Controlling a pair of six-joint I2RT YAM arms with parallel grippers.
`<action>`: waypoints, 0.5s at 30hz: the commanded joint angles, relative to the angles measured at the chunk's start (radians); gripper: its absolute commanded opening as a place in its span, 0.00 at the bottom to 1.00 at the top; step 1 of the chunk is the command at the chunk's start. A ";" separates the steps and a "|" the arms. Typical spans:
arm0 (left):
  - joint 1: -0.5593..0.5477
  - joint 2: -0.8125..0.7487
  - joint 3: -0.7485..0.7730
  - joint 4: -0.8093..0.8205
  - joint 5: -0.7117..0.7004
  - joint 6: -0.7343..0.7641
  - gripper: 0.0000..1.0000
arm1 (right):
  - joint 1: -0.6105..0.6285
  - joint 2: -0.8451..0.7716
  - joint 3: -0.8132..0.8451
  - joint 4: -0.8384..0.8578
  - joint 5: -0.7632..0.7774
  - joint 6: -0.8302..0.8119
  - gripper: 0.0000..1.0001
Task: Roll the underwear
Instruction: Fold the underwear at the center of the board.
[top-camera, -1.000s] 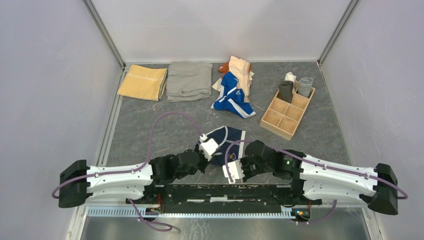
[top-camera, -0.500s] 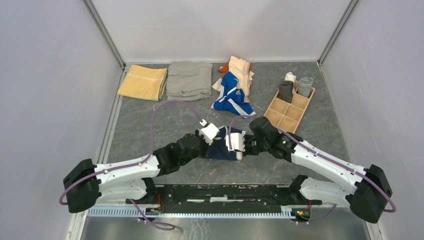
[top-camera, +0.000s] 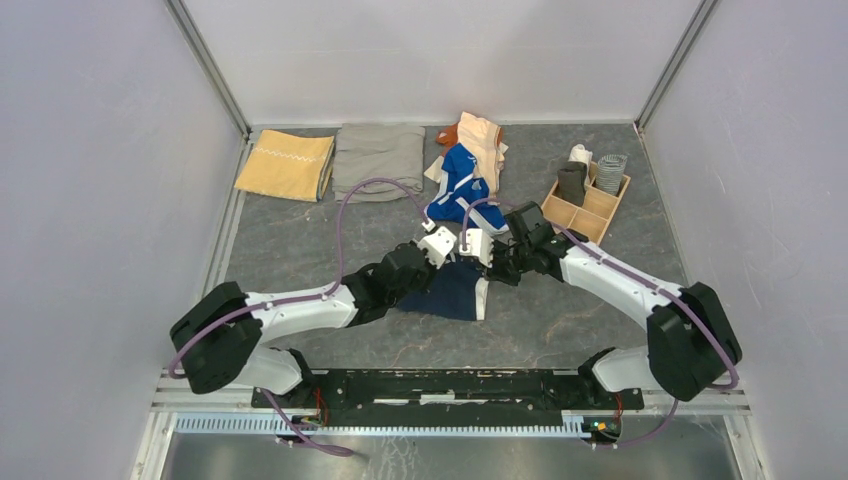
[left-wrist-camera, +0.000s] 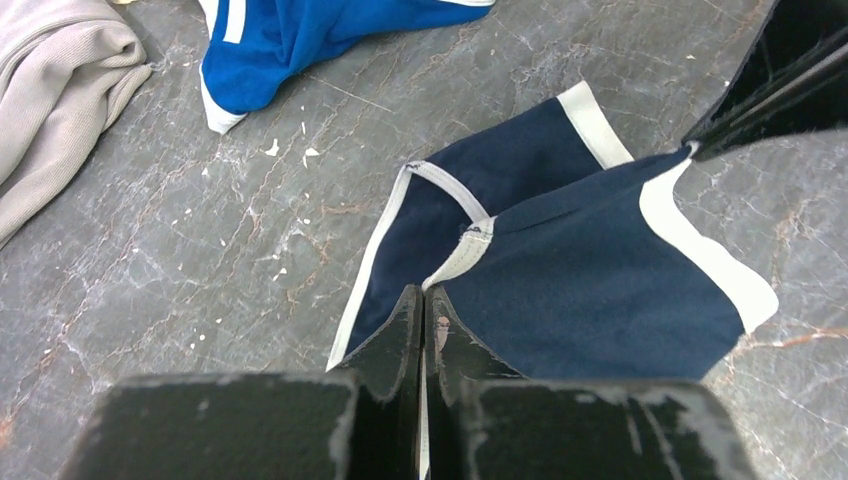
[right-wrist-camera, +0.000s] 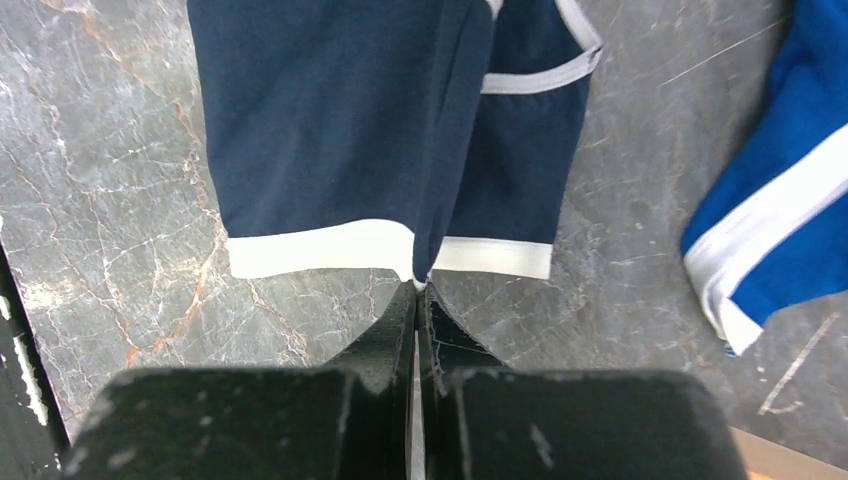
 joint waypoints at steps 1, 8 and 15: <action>0.020 0.068 0.069 0.059 0.009 0.049 0.02 | -0.017 0.065 0.035 0.008 -0.016 -0.008 0.04; 0.046 0.152 0.104 0.049 0.021 0.054 0.02 | -0.035 0.117 0.037 0.058 0.014 0.015 0.05; 0.060 0.179 0.104 0.058 0.025 0.049 0.02 | -0.043 0.134 0.040 0.112 0.064 0.045 0.06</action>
